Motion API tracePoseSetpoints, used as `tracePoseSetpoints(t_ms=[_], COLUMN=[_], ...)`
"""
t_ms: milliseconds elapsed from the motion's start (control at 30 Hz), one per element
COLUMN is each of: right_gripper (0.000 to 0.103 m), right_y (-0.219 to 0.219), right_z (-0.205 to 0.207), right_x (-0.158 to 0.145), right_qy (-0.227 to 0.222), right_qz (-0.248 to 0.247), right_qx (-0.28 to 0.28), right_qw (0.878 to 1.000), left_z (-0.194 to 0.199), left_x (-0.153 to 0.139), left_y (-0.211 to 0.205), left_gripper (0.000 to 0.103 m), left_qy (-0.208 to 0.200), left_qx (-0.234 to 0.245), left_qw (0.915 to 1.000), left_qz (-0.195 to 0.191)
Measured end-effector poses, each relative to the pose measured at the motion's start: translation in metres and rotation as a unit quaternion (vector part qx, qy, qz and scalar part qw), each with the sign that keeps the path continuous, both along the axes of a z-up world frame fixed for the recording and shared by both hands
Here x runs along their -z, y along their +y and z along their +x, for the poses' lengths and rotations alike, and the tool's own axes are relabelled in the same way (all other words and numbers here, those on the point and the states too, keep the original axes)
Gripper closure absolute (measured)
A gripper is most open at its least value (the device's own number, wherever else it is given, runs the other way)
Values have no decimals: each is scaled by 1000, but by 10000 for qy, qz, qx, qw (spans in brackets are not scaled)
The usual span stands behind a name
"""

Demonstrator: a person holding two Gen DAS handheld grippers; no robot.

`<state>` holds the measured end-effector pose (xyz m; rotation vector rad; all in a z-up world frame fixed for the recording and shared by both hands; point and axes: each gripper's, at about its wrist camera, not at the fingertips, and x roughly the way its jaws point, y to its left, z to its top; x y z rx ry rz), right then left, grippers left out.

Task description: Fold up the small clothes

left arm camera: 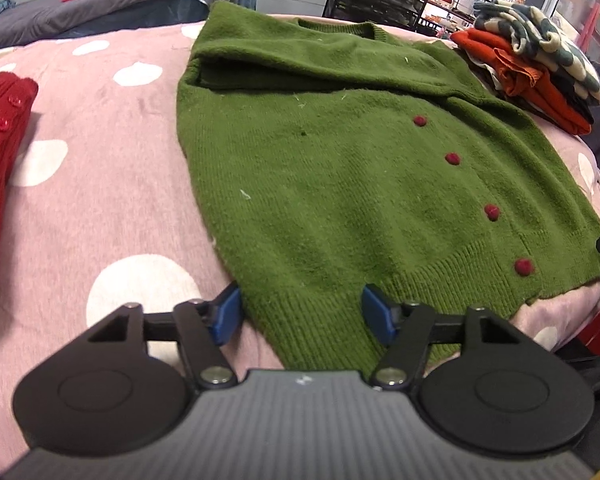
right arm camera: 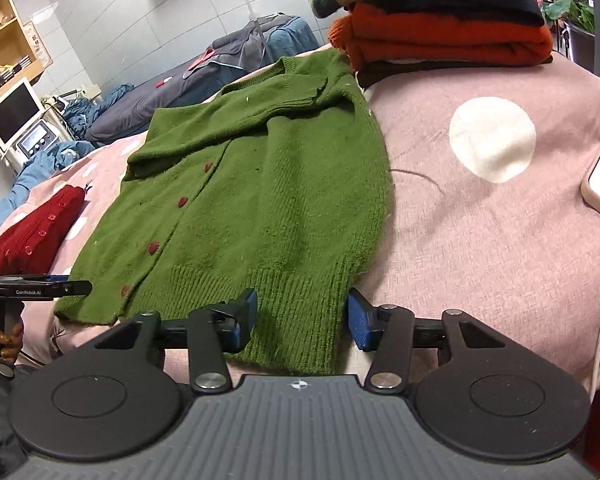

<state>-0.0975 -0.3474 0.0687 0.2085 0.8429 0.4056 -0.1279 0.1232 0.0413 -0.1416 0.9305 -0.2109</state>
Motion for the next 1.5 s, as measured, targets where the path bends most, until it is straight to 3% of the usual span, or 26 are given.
tracePoseSetpoints(t_ms=[100,267,333,400,500,867,1000,1100,1500], right_gripper=[32,40,50,77,85,87,88,88,88], right_y=[1,5,5,6,7,18,22,32,98], right_z=[0,1,1,1,1,18,35,58,187], right_x=[1,3,3,3,2,-20,-26,-34,-51], right_qy=[52,74,59,41,-26,-653,-876,-1186,-2554], right_qz=[32,30,5,10,-2,160,297,290,-602], right_qx=[-86,-167,-191,-236,-222,-417,-448,-477,-533], right_qw=[9999,9998,9998,9997,9998,9969,9947,9914,9635], left_z=[-1,1,1,0,0,20,39,60,183], left_x=[-1,-1,-1,0,-2,-23,-32,-34,-60], left_y=[1,1,-2,-5,-4,10,5,5,28], left_gripper=[54,63,69,74,81,86,86,86,86], left_qy=[64,193,161,74,18,-461,-722,-862,-1661], left_qx=[1,-22,9,29,-164,-679,-788,-985,-1881], left_qw=[10000,9998,9999,10000,9999,9949,9928,9887,9670], left_qz=[-2,-98,-36,55,-48,-590,-549,-728,-449])
